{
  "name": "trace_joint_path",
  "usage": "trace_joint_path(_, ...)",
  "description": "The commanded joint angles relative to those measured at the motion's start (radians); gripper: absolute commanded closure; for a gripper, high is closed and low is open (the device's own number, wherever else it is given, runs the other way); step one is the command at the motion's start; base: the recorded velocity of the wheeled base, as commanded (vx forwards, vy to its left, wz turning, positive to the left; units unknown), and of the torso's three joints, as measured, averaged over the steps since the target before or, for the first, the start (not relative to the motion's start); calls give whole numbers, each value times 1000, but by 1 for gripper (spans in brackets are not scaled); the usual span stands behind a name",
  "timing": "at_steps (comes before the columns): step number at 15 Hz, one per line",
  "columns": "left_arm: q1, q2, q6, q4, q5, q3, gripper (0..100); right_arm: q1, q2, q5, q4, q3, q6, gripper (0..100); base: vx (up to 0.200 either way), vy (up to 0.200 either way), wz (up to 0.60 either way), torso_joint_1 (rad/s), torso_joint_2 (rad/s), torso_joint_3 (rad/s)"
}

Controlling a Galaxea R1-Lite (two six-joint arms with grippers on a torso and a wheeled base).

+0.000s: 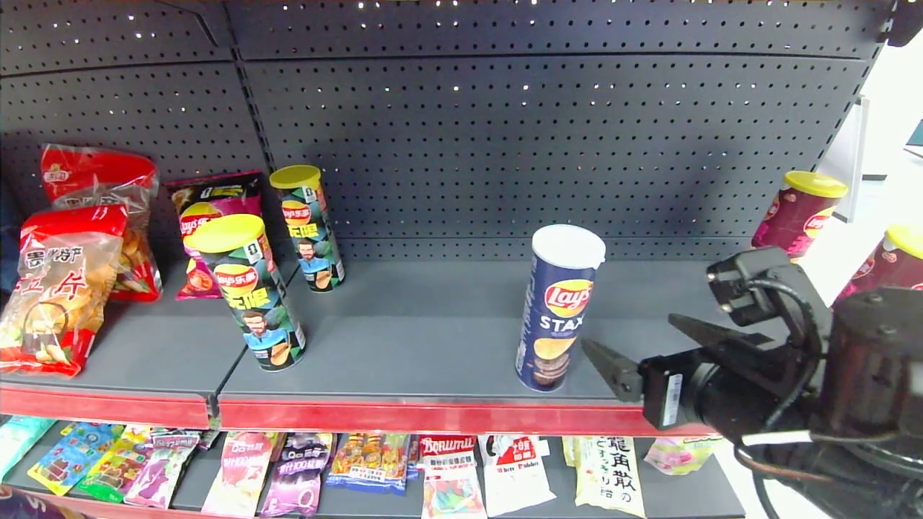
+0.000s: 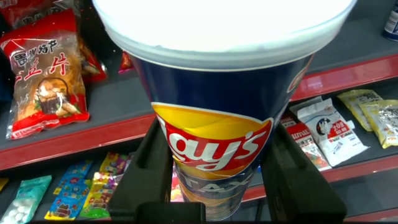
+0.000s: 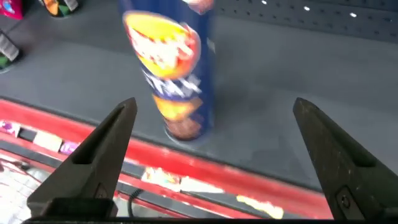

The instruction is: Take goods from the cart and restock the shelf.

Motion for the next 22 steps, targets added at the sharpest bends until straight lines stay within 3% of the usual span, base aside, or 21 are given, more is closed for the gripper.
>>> trace_joint_path(1, 1, 14, 2, -1, 14, -6, 100, -84, -142, -6, 6, 85, -39, 0, 0, 0, 0, 0, 0, 0)
trace_joint_path(2, 1, 12, 5, 0, 24, -6, 100, -119, -161, -4, 6, 91, -68, 0, 0, 0, 0, 0, 0, 0)
trace_joint_path(4, 1, 17, 8, -1, 70, -14, 100, -329, -234, 50, 6, 87, -226, 0, 0, 0, 0, 0, 0, 0)
trace_joint_path(8, 0, 41, 8, 0, 63, -29, 100, -585, -379, 166, 9, 157, -355, 0, 0, 0, 0, 0, 0, 0)
trace_joint_path(12, -5, 58, -3, 2, 16, -38, 100, -674, -577, 277, 77, 277, -356, 0, 0, 0, 0, 0, 0, 0)
trace_joint_path(14, -5, 64, -11, 0, -9, -40, 100, -711, -731, 332, 259, 277, -356, 0, 0, 0, 0, 0, 0, 0)
trace_joint_path(15, -5, 67, -11, 0, -36, -49, 100, -737, -857, 376, 423, 268, -352, 0, 0, 0, 0, 0, 0, 0)
trace_joint_path(17, -5, 86, -12, -1, -55, -60, 100, -800, -946, 367, 575, 268, -350, 0, 0, 0, 0, 0, 0, 0)
trace_joint_path(19, -5, 89, -12, 0, -53, -63, 100, -901, -952, 381, 630, 246, -355, 0, 0, 0, 0, 0, 0, 0)
trace_joint_path(22, -5, 96, -11, -1, -58, -60, 100, -906, -948, 373, 630, 239, -358, 0, 0, 0, 0, 0, 0, 0)
